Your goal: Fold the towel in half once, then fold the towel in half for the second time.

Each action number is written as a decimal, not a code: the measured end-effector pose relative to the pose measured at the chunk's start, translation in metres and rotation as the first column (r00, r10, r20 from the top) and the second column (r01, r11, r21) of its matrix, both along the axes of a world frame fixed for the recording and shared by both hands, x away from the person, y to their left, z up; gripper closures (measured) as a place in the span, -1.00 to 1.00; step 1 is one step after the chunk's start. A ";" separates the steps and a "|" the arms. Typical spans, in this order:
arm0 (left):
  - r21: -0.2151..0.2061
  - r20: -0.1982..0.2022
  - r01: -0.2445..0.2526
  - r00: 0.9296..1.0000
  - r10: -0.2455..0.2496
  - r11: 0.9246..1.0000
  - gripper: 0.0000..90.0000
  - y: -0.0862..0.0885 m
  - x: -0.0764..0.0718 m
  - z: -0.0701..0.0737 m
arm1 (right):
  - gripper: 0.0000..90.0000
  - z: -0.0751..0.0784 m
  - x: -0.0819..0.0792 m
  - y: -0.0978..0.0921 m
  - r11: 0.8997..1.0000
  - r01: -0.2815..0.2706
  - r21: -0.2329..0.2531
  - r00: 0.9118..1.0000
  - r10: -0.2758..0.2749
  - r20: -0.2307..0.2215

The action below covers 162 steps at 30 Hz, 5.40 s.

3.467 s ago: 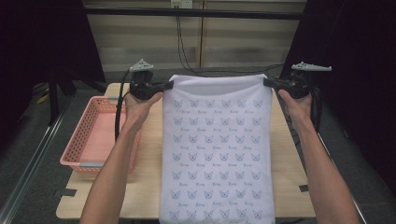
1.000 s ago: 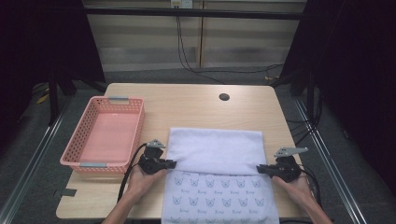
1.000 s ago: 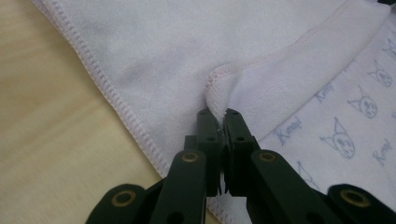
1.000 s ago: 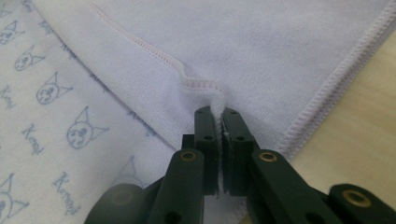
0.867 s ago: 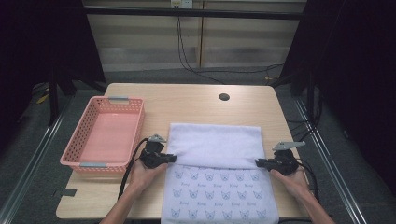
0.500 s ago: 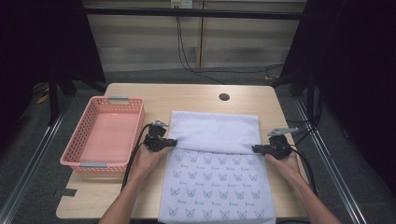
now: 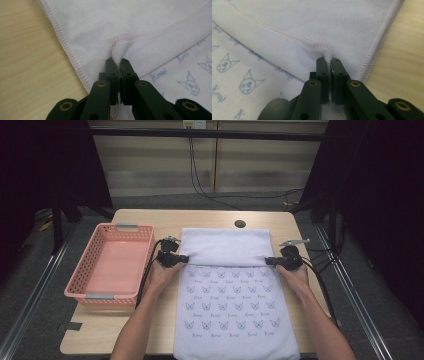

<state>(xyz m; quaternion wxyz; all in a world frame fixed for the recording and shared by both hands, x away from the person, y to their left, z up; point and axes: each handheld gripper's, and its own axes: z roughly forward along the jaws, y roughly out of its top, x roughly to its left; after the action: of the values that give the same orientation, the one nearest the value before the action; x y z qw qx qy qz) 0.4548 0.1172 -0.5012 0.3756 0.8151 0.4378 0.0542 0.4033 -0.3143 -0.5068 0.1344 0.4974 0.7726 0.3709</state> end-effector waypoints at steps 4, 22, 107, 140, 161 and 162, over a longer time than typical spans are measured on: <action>-0.016 0.004 -0.022 1.000 0.022 1.000 0.94 0.001 0.011 -0.002 | 0.92 0.001 0.013 0.007 0.999 0.038 -0.030 0.999 -0.038 0.000; -0.094 0.071 0.063 0.996 -0.057 0.994 0.93 -0.002 -0.012 0.051 | 0.94 0.055 0.004 -0.011 0.998 0.022 0.059 0.994 -0.028 0.106; -0.164 0.078 0.375 0.927 -0.367 0.912 0.43 0.034 -0.178 0.038 | 0.24 0.048 -0.214 -0.019 0.980 -0.181 0.088 0.981 0.173 0.091; -0.077 -0.021 0.408 0.911 -0.411 0.910 0.52 0.024 -0.194 0.018 | 0.43 0.019 -0.190 0.017 0.967 -0.239 -0.091 0.971 0.235 -0.054; -0.052 0.012 0.172 0.985 -0.171 0.984 0.47 0.001 -0.061 0.008 | 0.14 0.015 -0.054 -0.008 0.996 -0.047 -0.074 0.998 0.049 0.028; -0.022 0.015 0.194 0.981 -0.194 0.981 0.45 -0.002 -0.064 0.008 | 0.11 0.014 -0.055 -0.007 0.994 -0.060 -0.094 0.998 0.062 0.023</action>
<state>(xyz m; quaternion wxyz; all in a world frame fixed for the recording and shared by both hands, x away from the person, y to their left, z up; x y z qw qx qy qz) 0.3904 0.1150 -0.4934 0.3916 0.8490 0.3543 0.0174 0.3478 -0.3211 -0.4932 0.1561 0.4621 0.8021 0.3446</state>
